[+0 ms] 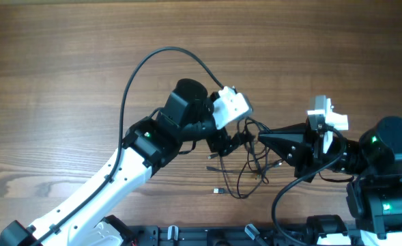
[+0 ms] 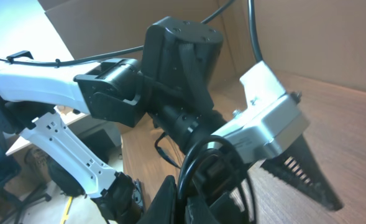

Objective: Untangle cables

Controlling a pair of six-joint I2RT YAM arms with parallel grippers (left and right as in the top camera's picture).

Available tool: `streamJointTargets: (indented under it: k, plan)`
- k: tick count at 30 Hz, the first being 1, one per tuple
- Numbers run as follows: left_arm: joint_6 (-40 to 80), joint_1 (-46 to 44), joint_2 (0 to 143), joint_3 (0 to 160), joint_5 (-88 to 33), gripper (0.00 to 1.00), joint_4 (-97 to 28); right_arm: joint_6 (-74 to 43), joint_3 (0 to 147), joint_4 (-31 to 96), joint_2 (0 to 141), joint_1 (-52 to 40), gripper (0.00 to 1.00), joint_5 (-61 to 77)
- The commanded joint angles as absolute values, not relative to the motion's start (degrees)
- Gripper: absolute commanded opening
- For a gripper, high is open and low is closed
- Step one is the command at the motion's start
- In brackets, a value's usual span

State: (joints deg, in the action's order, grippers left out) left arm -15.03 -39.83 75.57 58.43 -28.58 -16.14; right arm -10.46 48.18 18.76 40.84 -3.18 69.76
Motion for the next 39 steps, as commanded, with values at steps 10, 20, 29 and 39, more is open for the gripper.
streamJointTargets:
  k: [10,20,29,39]
  plan:
    - [22.41,-36.47,75.35,58.61,12.12,0.71,-4.67,-12.64,48.64,18.96,40.27,-3.16,0.04,71.64]
    - [34.59,-23.88,71.44,58.61,11.4,0.75,-4.95,-12.32,48.64,24.56,40.27,-3.16,0.04,70.52]
    - [42.39,-10.39,65.17,58.61,8.34,0.77,-4.89,-13.91,48.64,30.28,40.29,-3.16,0.04,68.27]
    - [54.17,4.95,64.71,58.61,-2.39,0.81,-4.91,-15.25,48.64,33.69,40.29,-3.16,0.04,62.7]
